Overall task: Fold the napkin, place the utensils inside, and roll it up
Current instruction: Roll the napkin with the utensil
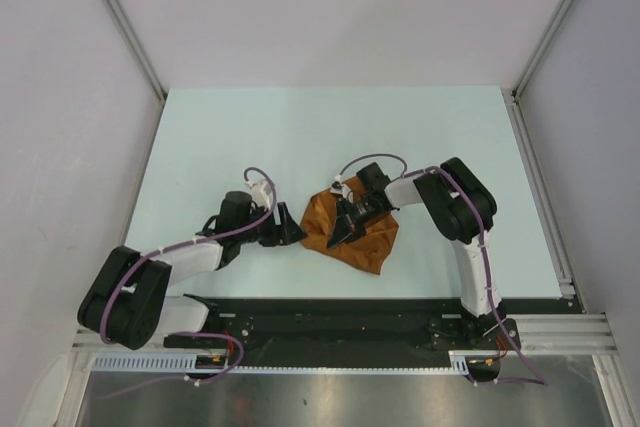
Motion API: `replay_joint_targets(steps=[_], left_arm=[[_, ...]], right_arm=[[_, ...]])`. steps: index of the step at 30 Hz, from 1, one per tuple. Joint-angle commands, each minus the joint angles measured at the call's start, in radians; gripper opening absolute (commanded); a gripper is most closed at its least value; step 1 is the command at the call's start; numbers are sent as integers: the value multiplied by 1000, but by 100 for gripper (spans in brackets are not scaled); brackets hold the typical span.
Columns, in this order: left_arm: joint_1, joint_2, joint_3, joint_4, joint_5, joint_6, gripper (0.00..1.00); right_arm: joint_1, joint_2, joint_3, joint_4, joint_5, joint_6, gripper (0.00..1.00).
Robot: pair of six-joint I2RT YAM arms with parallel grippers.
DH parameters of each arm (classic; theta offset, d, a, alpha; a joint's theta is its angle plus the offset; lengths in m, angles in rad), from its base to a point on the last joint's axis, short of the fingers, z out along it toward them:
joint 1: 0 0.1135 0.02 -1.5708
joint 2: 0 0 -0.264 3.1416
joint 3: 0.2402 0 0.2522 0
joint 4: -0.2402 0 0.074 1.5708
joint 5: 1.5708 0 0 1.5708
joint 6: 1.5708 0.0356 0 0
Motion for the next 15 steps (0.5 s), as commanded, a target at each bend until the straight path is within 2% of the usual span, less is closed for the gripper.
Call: replay_joint_targets(steps=[1,8,15], left_arm=[[-27,-58,-35,108,37,38,74],[-75,-54,-27,150,-17,56,73],[-97,-29,-3,173,-66,62,66]], right_arm=[[-21,67,29,-41,-31,50,2],[-28,104,34,-50,-31,70,2],[-28,122,40,-58,-32,75,2]])
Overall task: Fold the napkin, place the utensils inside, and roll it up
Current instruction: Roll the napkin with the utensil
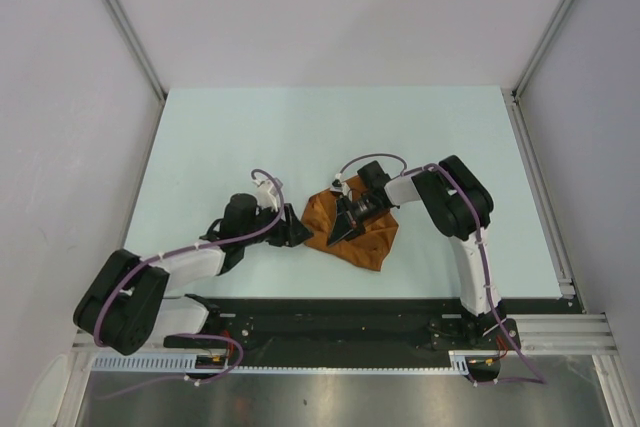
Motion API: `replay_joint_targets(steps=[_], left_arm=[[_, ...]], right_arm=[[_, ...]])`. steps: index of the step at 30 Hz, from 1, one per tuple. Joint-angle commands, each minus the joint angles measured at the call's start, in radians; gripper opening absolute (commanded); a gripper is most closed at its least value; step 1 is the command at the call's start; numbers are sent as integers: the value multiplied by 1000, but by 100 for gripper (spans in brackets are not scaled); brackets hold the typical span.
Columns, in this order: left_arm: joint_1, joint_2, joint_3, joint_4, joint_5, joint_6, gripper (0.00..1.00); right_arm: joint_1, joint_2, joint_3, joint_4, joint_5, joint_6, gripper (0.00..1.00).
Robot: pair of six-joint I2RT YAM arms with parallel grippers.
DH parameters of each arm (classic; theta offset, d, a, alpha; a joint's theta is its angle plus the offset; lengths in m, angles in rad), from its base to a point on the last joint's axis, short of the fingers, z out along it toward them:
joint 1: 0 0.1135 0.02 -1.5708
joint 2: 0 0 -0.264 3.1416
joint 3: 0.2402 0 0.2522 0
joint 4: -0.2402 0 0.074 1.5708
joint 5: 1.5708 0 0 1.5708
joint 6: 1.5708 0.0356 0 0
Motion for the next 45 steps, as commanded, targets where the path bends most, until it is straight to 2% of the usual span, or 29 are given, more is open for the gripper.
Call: replay_joint_targets(steps=[1,11,14,15,17,18,20,21,22,23,26,30,36,39,40,43,45], left_arm=[[-13,11,35,65,-36,30,63],[-23,115,53,131,30,4,48],[-26,123,50,137,21,-1,36],[-26,125,52,137,13,-3,28],[-28,129,56,114,-16,-6,20],[-28,144,72,99,-27,-7,11],[-28,164,95,35,-64,-12,4],[-26,184,118,14,-73,-13,0],[-25,192,128,-30,-82,-13,0],[-26,198,147,-49,-97,-13,0],[-26,215,168,-92,-104,-12,0],[-26,240,191,-130,-87,-15,0],[-26,269,224,-170,-76,-21,0],[-26,283,239,-190,-70,-29,0],[-26,284,244,-194,-67,-29,0],[-26,295,257,-207,-62,-33,1],[-25,304,267,-217,-59,-38,0]], right_arm=[[-6,70,1,-55,67,54,2],[-6,71,8,-72,76,45,2],[-6,69,8,-75,81,45,2],[-6,67,8,-75,81,45,2],[-6,61,11,-87,85,40,3],[-6,52,13,-97,88,27,5],[-6,35,17,-130,107,8,10],[-6,6,16,-135,110,-6,16],[-6,-9,16,-144,122,-12,20],[-8,-27,17,-169,131,-20,30],[-8,-107,21,-210,180,-56,47],[-6,-215,25,-244,249,-92,63],[11,-429,-2,-250,482,-171,68],[101,-553,-33,-239,738,-231,68],[153,-580,-73,-208,871,-242,68],[259,-666,-152,-137,1060,-286,69],[302,-692,-185,-106,1122,-318,69]])
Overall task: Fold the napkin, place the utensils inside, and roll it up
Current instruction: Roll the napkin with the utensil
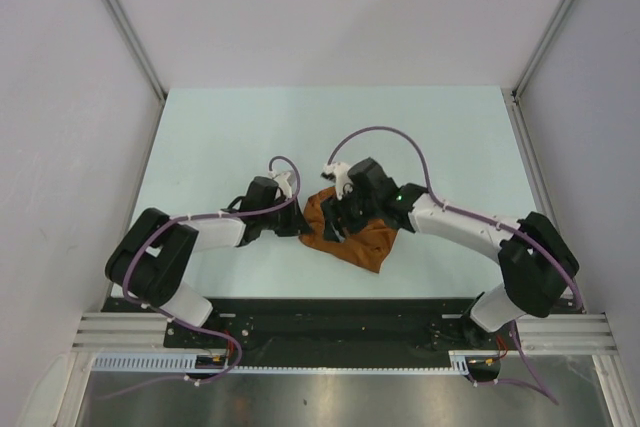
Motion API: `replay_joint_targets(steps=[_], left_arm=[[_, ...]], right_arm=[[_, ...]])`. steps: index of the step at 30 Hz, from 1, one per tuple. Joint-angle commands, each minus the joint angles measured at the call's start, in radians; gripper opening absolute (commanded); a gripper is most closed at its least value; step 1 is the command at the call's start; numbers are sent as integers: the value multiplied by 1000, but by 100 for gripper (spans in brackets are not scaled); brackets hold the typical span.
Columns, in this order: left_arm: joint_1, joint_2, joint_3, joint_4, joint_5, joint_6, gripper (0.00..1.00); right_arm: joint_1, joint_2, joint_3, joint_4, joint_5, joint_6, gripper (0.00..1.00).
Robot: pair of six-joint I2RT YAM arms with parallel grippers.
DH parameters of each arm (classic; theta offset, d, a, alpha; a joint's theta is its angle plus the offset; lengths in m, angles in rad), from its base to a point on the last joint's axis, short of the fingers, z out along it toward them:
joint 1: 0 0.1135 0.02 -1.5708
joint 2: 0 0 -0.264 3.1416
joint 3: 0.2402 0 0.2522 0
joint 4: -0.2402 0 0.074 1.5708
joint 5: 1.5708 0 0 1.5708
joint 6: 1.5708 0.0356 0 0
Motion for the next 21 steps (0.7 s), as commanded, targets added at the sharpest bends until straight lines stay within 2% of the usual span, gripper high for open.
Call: replay_joint_targets(steps=[1,8,21], left_arm=[[-2,25,38,-40,-7,-10,0],[3,30,48,-44,8,-13,0],[8,27,55,-46,25,-15,0]], right_arm=[[111,-48,-84,94,329,-104,69],[210,22,-113,177,379,-159,68],[223,141,-113,219,379,-200,66]])
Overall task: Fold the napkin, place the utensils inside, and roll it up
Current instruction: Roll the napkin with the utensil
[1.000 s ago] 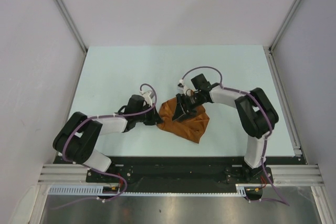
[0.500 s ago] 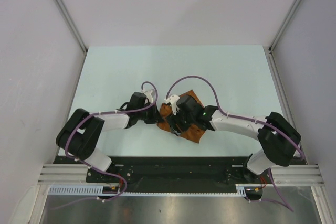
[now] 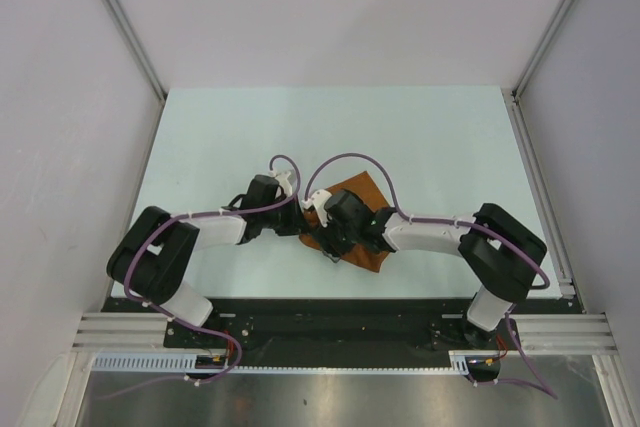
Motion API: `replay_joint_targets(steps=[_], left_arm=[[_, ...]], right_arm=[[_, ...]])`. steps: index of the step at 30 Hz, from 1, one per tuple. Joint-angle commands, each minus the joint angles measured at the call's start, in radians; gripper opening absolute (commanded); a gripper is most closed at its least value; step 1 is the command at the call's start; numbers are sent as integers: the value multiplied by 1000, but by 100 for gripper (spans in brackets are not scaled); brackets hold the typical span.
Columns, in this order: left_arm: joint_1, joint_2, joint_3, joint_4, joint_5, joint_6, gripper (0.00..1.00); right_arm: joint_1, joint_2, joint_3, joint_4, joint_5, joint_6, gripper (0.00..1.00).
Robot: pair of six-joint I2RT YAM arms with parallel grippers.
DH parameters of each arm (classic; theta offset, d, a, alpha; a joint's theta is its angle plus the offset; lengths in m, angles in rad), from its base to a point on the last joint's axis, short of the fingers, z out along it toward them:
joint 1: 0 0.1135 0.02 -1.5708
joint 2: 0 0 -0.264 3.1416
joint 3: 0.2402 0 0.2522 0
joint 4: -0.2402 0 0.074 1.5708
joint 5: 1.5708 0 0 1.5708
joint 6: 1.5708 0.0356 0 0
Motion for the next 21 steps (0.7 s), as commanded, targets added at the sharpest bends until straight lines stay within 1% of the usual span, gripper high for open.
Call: replay_joint_targets(steps=[1,3,8,10,11,12,14,15,16,17,18,19,21], left_arm=[[6,8,27,-7,6,-5,0],[8,6,29,-1,16,-5,0],[14,-6,38,7,35,-9,0],[19,-21,45,10,42,-14,1],[22,-26,47,10,46,-17,3],[28,-43,50,10,49,-23,11],[39,-64,49,16,52,-32,22],[51,-92,44,18,50,-41,34],[60,-110,39,19,47,-44,39],[68,-129,33,19,38,-46,45],[88,-149,20,16,32,-51,53],[97,-188,9,15,24,-52,56],[123,-231,-22,8,-6,-46,61]], right_arm=[[5,38,-1,49,23,-29,66],[5,52,-6,44,23,-29,66],[5,88,-7,7,95,-13,61],[6,99,-6,-13,112,-3,54],[6,108,-6,-29,113,1,50],[6,113,-6,-39,110,17,40],[6,119,-12,-62,75,30,29],[5,116,-13,-69,54,40,21],[6,115,-18,-80,-7,45,18],[6,111,-18,-88,-35,51,14],[6,101,-18,-94,-63,63,12],[5,96,-15,-115,-132,70,12],[-1,92,0,-131,-204,91,11]])
